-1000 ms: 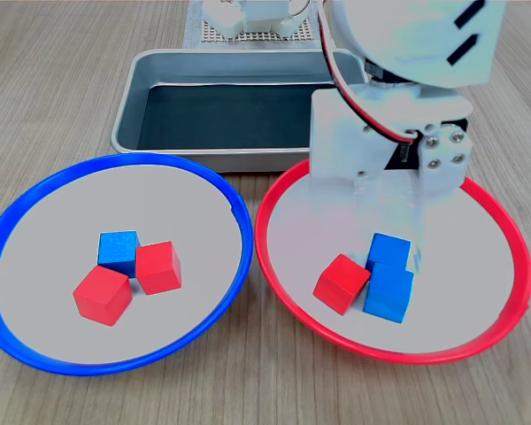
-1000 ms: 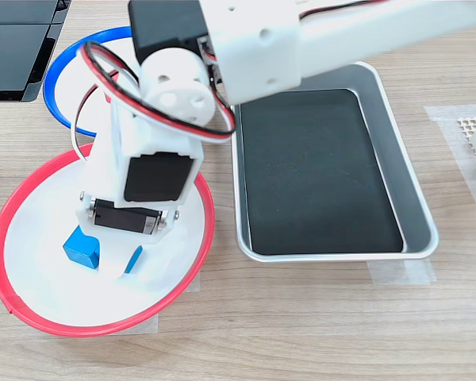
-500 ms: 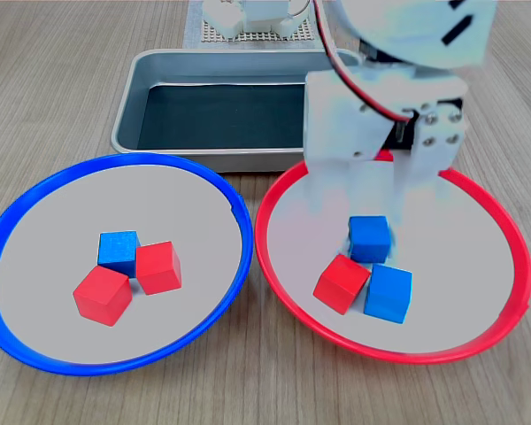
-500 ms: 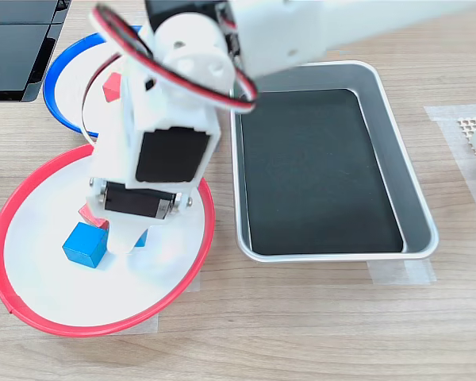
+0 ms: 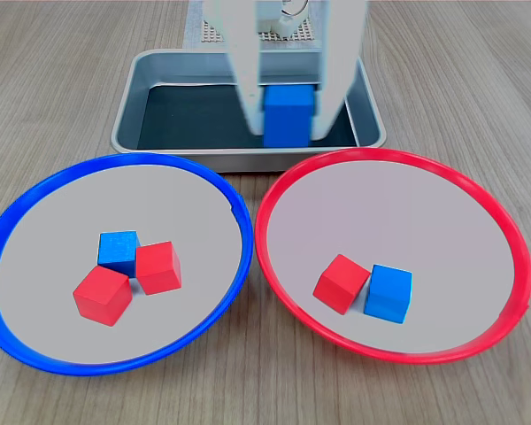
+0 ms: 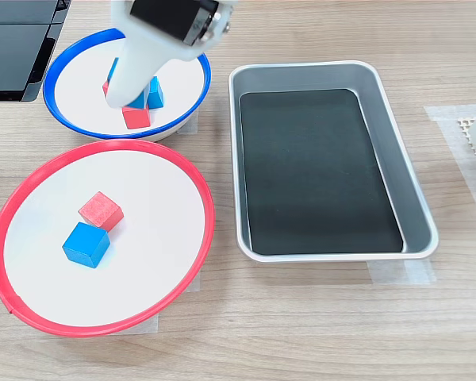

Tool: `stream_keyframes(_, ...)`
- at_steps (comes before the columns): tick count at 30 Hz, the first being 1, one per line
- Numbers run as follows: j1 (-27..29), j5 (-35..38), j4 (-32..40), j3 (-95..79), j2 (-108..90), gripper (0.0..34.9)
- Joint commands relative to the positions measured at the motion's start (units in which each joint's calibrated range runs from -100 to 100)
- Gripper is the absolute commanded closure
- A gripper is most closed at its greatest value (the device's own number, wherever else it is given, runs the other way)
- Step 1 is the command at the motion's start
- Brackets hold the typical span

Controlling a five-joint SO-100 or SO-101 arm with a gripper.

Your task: Relocate any misplaced blocks to their matching dishes.

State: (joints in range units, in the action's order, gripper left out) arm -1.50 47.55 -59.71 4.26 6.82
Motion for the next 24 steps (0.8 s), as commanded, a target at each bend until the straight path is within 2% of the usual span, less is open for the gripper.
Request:
stream_keyframes(1,5.50,1.37,4.28,0.24,-0.47,34.6)
stream_keyframes(7,9.83,2.10,9.64,2.70,6.70,34.6)
stream_keyframes(16,11.81,2.93,12.62,0.61,10.02,34.6)
stream_keyframes(20,12.19,4.35,9.81,-1.94,8.57,34.6)
stream_keyframes(24,12.94,6.45,3.37,-3.95,6.44,34.6)
